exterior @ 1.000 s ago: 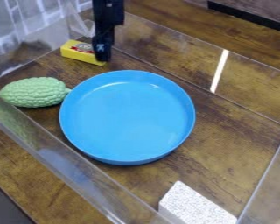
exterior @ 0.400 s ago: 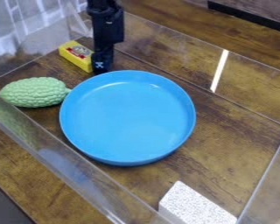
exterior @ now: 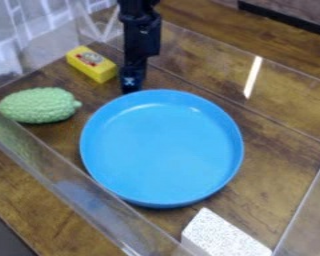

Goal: Put the white object in the blue tray

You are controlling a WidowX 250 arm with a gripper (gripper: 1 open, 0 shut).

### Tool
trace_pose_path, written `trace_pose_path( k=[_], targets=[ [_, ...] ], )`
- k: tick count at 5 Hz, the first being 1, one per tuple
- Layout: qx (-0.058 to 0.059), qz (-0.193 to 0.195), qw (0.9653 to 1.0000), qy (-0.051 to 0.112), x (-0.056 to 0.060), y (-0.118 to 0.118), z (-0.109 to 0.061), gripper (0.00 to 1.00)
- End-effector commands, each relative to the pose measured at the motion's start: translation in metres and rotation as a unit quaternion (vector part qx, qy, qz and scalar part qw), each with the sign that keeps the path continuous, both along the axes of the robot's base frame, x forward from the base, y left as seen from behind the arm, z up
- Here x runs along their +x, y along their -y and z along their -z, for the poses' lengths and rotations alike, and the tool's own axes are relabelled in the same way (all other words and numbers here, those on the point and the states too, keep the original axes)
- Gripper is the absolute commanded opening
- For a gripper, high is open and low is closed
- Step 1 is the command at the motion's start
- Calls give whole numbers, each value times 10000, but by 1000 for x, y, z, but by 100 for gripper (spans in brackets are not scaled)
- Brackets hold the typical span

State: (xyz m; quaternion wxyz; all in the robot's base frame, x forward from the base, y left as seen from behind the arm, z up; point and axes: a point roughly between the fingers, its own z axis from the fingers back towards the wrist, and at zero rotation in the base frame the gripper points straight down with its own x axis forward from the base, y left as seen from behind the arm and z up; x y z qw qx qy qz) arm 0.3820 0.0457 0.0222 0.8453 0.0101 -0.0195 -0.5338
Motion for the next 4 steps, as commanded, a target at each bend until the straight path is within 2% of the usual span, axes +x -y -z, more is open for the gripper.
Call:
trace_pose_path(
  k=[1, 4],
  targets=[
    [35, 331, 9984, 457, 2, 11, -33, 100],
    [-1, 537, 9978, 379, -8, 17, -25, 100]
  ],
)
